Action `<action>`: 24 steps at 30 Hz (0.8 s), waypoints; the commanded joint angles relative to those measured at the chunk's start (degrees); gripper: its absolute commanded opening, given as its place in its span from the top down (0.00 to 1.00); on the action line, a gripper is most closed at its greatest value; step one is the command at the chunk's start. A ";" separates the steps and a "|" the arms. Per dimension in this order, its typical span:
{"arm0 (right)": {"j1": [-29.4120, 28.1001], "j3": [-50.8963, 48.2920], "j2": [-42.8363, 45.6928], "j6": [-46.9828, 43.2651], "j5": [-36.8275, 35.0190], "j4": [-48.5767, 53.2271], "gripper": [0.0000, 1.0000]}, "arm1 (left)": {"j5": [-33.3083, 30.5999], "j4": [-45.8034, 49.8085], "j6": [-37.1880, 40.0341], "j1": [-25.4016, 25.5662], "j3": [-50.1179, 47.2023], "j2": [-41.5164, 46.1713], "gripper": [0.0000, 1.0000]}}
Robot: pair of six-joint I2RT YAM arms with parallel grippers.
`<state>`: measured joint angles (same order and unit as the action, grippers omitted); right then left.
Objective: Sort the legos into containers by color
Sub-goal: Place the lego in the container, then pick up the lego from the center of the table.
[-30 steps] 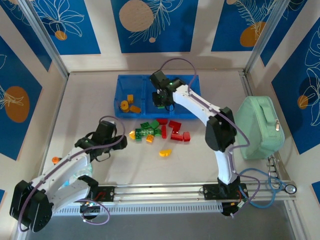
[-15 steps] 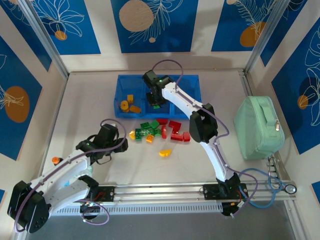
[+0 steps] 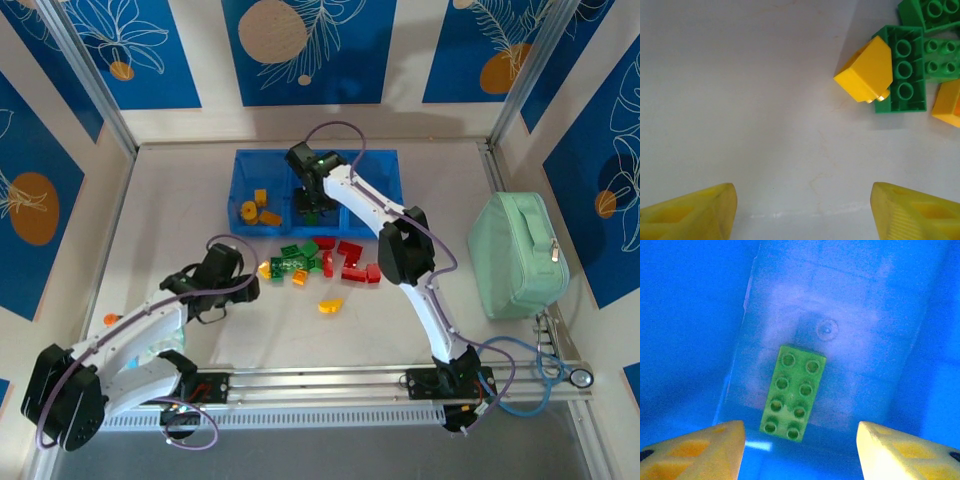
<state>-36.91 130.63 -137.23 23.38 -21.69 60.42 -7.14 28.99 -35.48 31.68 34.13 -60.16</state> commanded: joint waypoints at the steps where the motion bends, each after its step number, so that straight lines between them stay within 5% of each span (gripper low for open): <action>1: -0.75 -4.69 10.13 0.57 -0.63 -1.08 0.39 | 1.10 -1.81 1.56 0.39 3.53 -2.05 0.29; 13: -1.75 -40.31 34.52 6.26 3.01 -12.00 0.51 | 3.69 -5.18 2.80 2.26 9.74 -11.83 0.31; 24: -5.93 -47.87 31.42 10.70 5.25 -14.92 0.53 | 3.00 -5.36 2.31 3.83 10.29 -12.84 0.32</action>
<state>-41.87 82.61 -104.14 31.86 -18.37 47.00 -4.45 23.33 -34.00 34.83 43.20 -73.69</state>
